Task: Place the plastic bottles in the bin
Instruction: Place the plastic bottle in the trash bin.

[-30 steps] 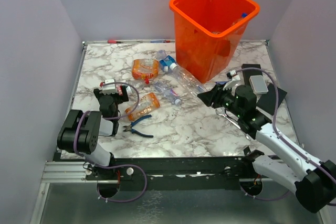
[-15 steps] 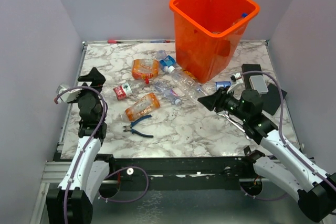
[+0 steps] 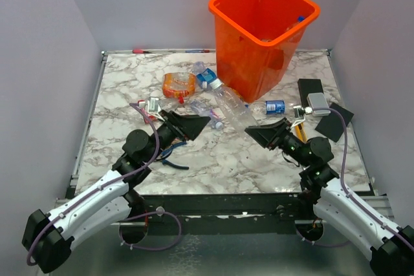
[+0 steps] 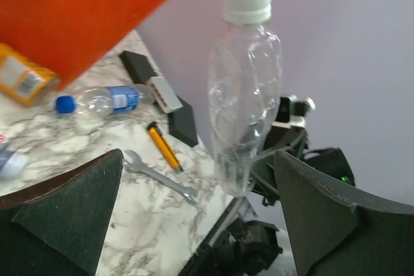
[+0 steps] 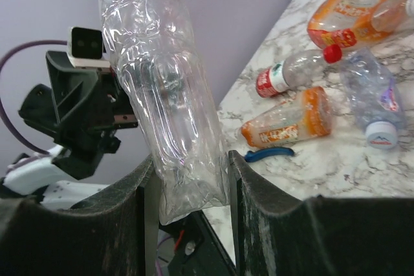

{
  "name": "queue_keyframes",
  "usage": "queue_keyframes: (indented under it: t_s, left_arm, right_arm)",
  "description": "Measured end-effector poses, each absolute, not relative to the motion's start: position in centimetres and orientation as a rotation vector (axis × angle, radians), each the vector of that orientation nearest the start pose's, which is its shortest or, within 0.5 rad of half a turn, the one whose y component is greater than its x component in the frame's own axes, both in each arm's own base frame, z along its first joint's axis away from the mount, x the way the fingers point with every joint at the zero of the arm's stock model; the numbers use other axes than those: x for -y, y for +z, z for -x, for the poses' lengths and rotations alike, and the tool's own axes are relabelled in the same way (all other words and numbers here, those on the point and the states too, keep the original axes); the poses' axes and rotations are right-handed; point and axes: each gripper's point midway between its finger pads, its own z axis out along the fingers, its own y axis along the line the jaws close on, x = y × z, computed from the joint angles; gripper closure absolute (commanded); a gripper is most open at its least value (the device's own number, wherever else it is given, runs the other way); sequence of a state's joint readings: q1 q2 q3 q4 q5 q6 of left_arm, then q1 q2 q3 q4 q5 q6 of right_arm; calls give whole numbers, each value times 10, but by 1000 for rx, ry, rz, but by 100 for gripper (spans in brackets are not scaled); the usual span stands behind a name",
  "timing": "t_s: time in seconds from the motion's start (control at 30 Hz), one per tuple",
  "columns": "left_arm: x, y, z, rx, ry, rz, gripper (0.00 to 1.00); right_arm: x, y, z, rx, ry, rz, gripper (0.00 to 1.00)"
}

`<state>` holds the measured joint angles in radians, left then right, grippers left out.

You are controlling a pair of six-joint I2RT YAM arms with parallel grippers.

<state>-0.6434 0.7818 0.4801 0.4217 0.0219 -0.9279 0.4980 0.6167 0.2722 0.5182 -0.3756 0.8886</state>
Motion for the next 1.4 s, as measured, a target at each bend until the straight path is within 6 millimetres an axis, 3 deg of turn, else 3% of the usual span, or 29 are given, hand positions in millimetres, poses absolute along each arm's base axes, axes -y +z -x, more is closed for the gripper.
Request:
queue_keyframes:
  t_s: [0.03,0.1,0.2,0.33,0.5,0.97,1.17,1.4]
  left_arm:
    - [241,292,-227,-1550,-1334,135,1]
    - [252,300,-215,-1519,-1381,67,1]
    - [274,299,-212,-1536,-1414,-18,1]
    - [297,276,-210,-1607,-1405,-85,1]
    - [312,283,-211,-1596,-1414,-133,1]
    - [330,322,-206,-1377,-1564,-161,1]
    - [318,363,-185,-1218,-1626,-194,1]
    - [313,376,-180,-1151,-1626,-212,1]
  right_arm:
    - [-219,256,-200,-1546,1406,42,75]
    - [-222,262,-196,-1520,1433,53,75]
    - [-226,272,-190,-1482,1467,77,75]
    - [-227,278,-187,-1450,1479,84,75]
    - [-225,284,-190,-1424,1471,72,75]
    - [-218,311,-188,-1297,1507,30,76]
    - [-221,283,-186,-1371,1547,-23,76]
    - [-231,297,-189,-1374,1560,25,76]
